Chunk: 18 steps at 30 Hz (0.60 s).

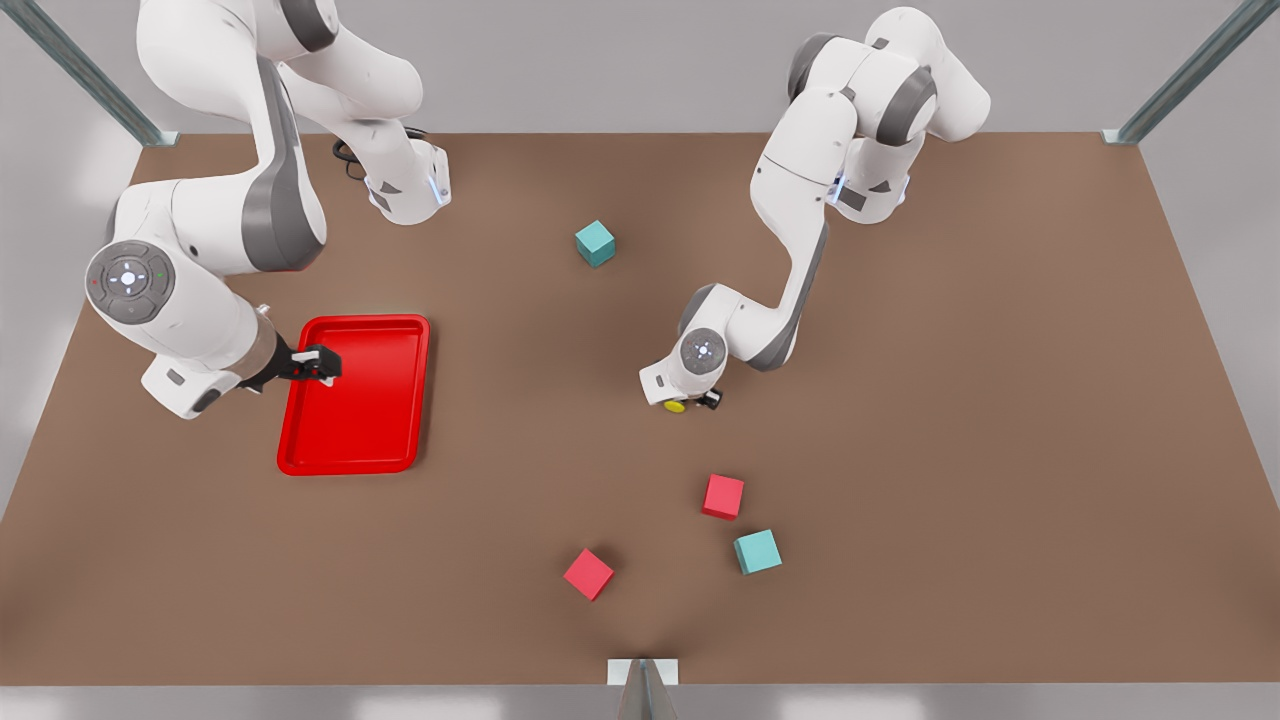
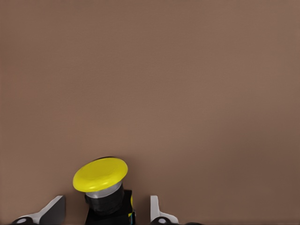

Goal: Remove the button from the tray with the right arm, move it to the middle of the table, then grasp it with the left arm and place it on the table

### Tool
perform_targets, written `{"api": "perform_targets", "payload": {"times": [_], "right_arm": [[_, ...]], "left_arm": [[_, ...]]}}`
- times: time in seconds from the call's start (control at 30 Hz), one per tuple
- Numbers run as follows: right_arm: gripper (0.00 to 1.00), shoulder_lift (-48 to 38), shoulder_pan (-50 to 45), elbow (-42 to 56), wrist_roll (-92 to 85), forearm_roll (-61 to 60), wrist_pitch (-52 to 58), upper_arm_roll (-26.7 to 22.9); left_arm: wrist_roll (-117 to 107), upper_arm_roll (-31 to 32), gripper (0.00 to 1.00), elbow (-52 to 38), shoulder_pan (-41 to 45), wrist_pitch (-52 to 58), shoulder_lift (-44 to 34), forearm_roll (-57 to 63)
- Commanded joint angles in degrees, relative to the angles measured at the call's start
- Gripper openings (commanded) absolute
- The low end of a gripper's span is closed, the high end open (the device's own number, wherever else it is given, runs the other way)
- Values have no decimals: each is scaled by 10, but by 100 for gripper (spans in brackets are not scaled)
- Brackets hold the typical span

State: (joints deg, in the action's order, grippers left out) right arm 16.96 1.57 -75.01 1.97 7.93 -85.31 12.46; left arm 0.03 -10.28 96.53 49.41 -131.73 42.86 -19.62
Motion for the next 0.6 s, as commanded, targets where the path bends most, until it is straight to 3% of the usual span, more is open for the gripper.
{"api": "perform_targets", "payload": {"times": [0.0,0.3,0.57], "right_arm": [[100,-2,1,0,-51,0,1,0],[100,-2,4,1,-51,1,1,-2],[100,0,6,1,-51,3,1,-2]], "left_arm": [[35,0,87,0,0,2,-1,1],[35,-1,57,-5,0,17,-2,2],[30,-2,55,-12,0,34,-4,1]]}}
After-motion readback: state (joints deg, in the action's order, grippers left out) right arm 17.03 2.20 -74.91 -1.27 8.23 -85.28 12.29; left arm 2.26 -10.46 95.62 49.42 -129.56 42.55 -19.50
